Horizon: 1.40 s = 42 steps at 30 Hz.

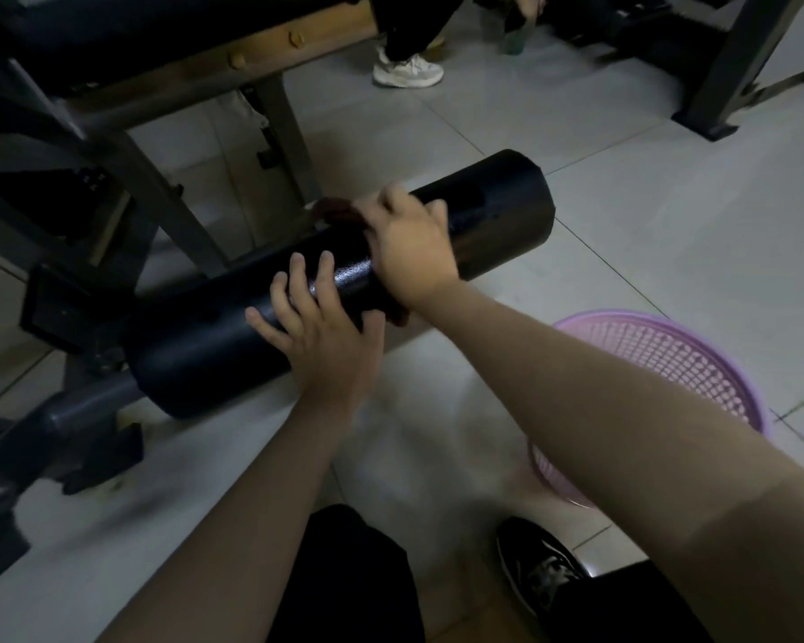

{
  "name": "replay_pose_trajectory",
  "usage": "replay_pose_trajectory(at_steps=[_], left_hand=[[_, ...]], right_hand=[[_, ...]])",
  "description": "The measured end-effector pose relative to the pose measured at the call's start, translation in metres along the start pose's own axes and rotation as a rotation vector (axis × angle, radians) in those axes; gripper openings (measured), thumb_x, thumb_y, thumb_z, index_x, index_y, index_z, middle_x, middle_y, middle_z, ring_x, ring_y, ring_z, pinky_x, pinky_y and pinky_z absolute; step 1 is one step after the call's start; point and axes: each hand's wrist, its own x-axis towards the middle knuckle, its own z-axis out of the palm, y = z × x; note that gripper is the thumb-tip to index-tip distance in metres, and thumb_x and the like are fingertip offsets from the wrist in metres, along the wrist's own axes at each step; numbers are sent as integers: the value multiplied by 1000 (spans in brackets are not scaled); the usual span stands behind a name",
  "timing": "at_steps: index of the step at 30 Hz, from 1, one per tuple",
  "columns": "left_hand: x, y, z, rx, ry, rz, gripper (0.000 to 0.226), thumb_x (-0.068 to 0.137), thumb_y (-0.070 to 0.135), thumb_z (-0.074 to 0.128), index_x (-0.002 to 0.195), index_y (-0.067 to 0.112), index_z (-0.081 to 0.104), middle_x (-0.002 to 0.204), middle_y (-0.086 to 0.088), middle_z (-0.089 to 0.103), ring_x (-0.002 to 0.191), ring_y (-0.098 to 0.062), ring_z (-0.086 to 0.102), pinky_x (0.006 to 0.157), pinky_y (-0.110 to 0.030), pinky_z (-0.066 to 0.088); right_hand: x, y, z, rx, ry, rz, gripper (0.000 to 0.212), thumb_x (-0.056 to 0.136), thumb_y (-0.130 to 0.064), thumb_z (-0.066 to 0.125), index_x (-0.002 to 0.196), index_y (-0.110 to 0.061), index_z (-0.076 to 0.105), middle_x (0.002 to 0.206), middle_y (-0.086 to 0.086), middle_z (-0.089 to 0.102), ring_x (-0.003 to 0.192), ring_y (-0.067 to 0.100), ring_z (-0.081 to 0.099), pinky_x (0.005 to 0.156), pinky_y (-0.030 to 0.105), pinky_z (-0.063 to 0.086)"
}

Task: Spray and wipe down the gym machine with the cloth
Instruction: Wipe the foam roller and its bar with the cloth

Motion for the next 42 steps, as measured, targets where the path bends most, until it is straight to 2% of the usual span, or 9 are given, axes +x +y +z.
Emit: replay_pose_trajectory(at_steps=[6, 9, 15, 18, 20, 26, 31, 37, 42], left_hand=[[-1, 0, 0, -14, 6, 12, 81, 74, 36, 61, 150, 18, 40, 158, -15, 33, 146, -37, 24, 114, -70, 3], [-3, 0, 0, -7, -5, 15, 82, 74, 36, 63, 150, 18, 39, 159, -15, 32, 146, -37, 23, 114, -71, 3], [-2, -1, 1, -14, -1, 3, 81, 75, 44, 58, 149, 15, 39, 160, -14, 31, 147, -37, 22, 115, -68, -1], [-2, -2, -3, -3, -4, 12, 79, 75, 48, 49, 145, 13, 42, 159, -13, 32, 147, -36, 22, 116, -67, 0], [0, 1, -3, -9, 10, -4, 74, 72, 37, 62, 142, 15, 46, 156, -12, 36, 144, -37, 26, 115, -68, 5], [21, 1, -12, 23, 126, -35, 40, 80, 41, 57, 114, 20, 58, 128, -10, 55, 127, -37, 43, 104, -59, 26], [29, 0, -10, 60, 107, -53, 44, 88, 52, 53, 120, 23, 59, 129, -9, 53, 123, -37, 44, 101, -55, 26], [30, 3, -8, 108, 8, -51, 53, 93, 48, 43, 142, 29, 52, 143, -8, 45, 128, -39, 37, 106, -61, 18], [26, 1, -9, 98, -3, -26, 51, 98, 46, 39, 142, 23, 51, 156, -2, 41, 130, -39, 35, 106, -59, 17]], right_hand=[[7, 82, -20, 8, 136, 459, 49, 90, -13, 44, 133, -34, 57, 123, 7, 50, 111, 31, 50, 93, 45, 28], [3, 79, -17, 58, 161, 542, 41, 97, -21, 42, 135, -28, 55, 125, 8, 50, 107, 32, 53, 93, 45, 27], [-18, -24, 4, 27, 41, 3, 38, 91, -31, 51, 127, -27, 61, 120, 4, 57, 96, 27, 59, 81, 41, 32], [-23, -37, 8, 98, 22, -107, 36, 90, -31, 54, 123, -27, 64, 112, 2, 58, 91, 22, 59, 79, 40, 30], [-18, -16, 8, 32, 62, -111, 37, 85, -27, 60, 122, -31, 65, 111, 1, 60, 89, 24, 60, 79, 40, 27], [2, 78, -15, 18, 107, 238, 48, 88, -18, 48, 131, -37, 59, 119, 6, 53, 104, 31, 55, 89, 47, 30], [2, 119, -23, 62, 195, 518, 48, 90, -17, 46, 133, -35, 58, 124, 4, 52, 108, 28, 54, 90, 42, 31], [-15, 10, 1, 93, 101, 58, 43, 80, -29, 52, 120, -26, 66, 111, 4, 61, 91, 29, 62, 80, 41, 32], [-26, -13, 4, 147, 75, -45, 45, 80, -32, 61, 124, -24, 66, 110, 4, 60, 89, 25, 61, 81, 43, 36]])
